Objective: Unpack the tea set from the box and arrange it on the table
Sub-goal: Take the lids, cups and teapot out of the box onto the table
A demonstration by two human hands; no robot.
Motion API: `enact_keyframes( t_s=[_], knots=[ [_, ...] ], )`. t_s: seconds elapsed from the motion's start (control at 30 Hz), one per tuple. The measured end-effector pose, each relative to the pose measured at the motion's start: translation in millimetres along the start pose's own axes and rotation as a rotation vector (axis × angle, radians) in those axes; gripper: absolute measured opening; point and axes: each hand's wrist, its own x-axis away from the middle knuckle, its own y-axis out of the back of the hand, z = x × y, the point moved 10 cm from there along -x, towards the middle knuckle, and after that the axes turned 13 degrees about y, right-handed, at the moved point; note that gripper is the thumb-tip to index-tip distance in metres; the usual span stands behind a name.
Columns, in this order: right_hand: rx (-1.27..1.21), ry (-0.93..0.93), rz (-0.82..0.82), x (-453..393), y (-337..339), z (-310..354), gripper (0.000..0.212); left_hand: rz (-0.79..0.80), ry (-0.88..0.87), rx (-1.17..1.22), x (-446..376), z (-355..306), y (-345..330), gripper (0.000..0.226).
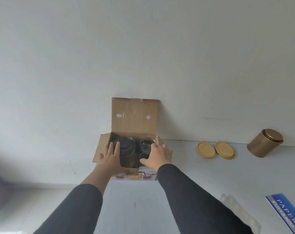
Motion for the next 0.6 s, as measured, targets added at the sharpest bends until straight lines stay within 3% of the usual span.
enact_keyframes(
  t_s=[0.1, 0.33, 0.6],
  knots=[
    [0.019, -0.047, 0.086, -3.3, -15.2, 2.7, 0.075, -0.029, -0.027, -0.117, 1.2, 2.3, -7.5, 0.131],
    [-0.067, -0.165, 0.161, -6.6, -30.3, 3.8, 0.093, -0.051, 0.010, -0.144, 0.3, 2.0, -10.0, 0.131],
    [-0.110, -0.168, 0.155, -7.7, -38.6, -3.1, 0.095, -0.064, 0.017, -0.151, 0.1, 1.7, -9.8, 0.131]
  ],
)
